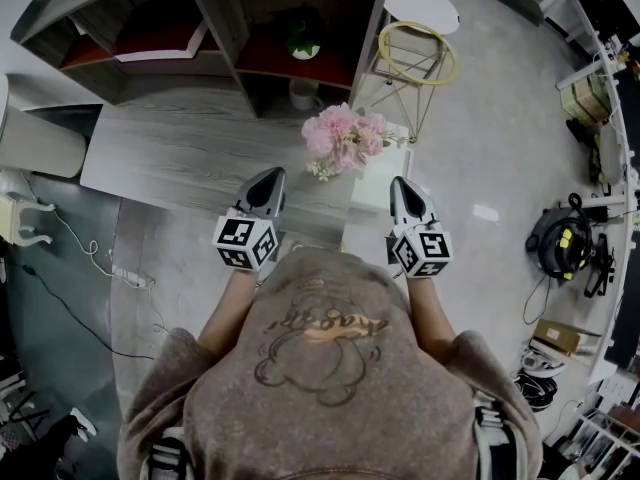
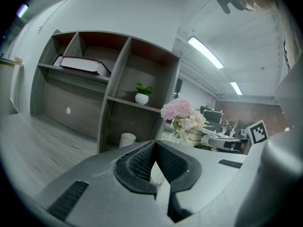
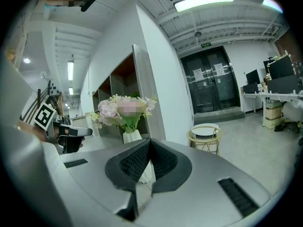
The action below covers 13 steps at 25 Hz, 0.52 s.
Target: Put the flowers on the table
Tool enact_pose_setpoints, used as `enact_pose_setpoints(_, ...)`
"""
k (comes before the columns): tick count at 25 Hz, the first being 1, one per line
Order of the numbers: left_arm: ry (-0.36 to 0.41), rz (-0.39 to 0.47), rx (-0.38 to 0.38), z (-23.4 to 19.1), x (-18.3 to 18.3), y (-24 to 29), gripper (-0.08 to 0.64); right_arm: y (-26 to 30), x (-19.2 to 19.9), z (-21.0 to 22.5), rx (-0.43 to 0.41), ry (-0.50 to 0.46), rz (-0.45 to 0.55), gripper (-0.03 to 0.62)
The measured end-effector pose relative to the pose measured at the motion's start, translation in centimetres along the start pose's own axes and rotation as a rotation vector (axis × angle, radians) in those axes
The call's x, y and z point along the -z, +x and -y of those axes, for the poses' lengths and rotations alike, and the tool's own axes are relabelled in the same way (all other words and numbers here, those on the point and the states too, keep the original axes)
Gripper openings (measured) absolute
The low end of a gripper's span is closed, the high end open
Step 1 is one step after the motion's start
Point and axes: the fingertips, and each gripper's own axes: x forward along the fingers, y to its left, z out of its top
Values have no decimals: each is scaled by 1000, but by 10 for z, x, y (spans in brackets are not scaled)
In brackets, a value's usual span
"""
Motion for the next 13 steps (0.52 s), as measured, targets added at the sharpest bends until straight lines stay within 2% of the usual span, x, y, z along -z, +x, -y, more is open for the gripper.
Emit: enact_pose_setpoints(13, -6, -19, -1, -5, 1, -3, 17, 1, 3, -6, -16, -1, -21, 0)
